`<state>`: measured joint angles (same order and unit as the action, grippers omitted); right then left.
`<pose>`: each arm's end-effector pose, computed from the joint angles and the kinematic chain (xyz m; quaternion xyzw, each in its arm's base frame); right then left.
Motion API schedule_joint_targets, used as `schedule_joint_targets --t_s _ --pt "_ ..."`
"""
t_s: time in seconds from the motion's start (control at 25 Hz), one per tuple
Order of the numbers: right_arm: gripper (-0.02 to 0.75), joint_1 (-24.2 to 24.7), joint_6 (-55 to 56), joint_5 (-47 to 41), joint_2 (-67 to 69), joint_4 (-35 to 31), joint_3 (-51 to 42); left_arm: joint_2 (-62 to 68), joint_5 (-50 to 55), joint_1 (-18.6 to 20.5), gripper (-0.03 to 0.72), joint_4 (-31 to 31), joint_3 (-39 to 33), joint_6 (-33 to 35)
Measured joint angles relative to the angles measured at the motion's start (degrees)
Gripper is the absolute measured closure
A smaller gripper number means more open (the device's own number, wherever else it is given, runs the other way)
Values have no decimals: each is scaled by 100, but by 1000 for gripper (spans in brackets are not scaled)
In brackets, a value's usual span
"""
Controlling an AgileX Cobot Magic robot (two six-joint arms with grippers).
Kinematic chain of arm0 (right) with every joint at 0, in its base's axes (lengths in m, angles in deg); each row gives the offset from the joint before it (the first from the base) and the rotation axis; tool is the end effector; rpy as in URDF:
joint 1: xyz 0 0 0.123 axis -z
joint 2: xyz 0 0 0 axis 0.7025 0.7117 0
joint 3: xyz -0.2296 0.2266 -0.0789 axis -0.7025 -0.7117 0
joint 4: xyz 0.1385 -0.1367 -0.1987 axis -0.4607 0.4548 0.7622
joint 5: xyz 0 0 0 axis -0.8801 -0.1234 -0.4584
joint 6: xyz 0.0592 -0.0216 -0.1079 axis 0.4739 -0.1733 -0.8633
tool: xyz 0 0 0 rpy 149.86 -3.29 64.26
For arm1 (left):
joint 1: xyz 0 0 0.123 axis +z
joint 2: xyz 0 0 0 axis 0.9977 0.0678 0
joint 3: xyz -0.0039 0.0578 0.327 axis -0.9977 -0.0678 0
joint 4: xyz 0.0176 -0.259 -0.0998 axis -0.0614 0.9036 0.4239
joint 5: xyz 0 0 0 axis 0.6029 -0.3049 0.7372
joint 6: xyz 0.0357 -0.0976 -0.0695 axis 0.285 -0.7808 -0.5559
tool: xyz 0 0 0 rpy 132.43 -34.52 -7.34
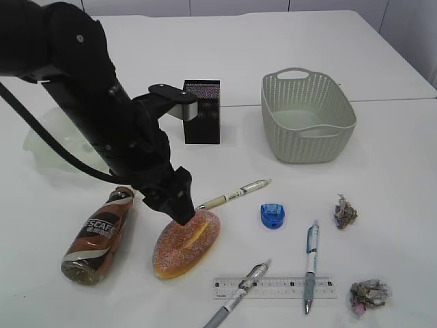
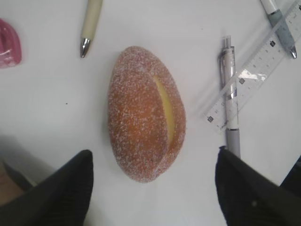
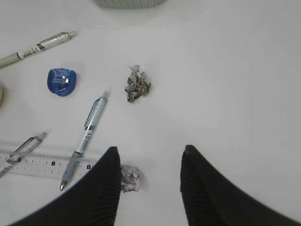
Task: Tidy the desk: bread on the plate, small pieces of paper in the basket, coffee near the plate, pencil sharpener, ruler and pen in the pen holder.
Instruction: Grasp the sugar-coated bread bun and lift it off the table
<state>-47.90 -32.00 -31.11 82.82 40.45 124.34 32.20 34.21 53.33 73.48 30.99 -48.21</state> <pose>0.2270 0.0205 0.3095 -0.0165 0.9567 0.0430 0.2874 0.3302 -0.2501 0.2082 0.3738 0.9103 -0.1483 0.0984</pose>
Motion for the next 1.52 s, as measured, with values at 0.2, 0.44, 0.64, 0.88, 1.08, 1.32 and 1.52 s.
schedule_joint_targets --t_s 0.2,0.44,0.64,0.88,1.08,1.32,1.52 --pt "425 0 0 -11 0 0 0 250 -217 -71 80 19 18 0" --pt "425 0 4 -11 0 0 0 394 -623 -71 83 32 27 3" --pt "425 0 4 -11 0 0 0 429 -933 -71 87 90 27 12" --pt "425 0 4 -11 0 0 0 648 -960 -71 96 102 27 12" --pt "425 0 13 -11 0 0 0 840 -960 -71 99 185 27 12" --pt "424 0 13 -11 0 0 0 1018 -982 -71 101 408 40 12" --pt "424 0 13 -11 0 0 0 1153 -982 -71 102 607 40 12"
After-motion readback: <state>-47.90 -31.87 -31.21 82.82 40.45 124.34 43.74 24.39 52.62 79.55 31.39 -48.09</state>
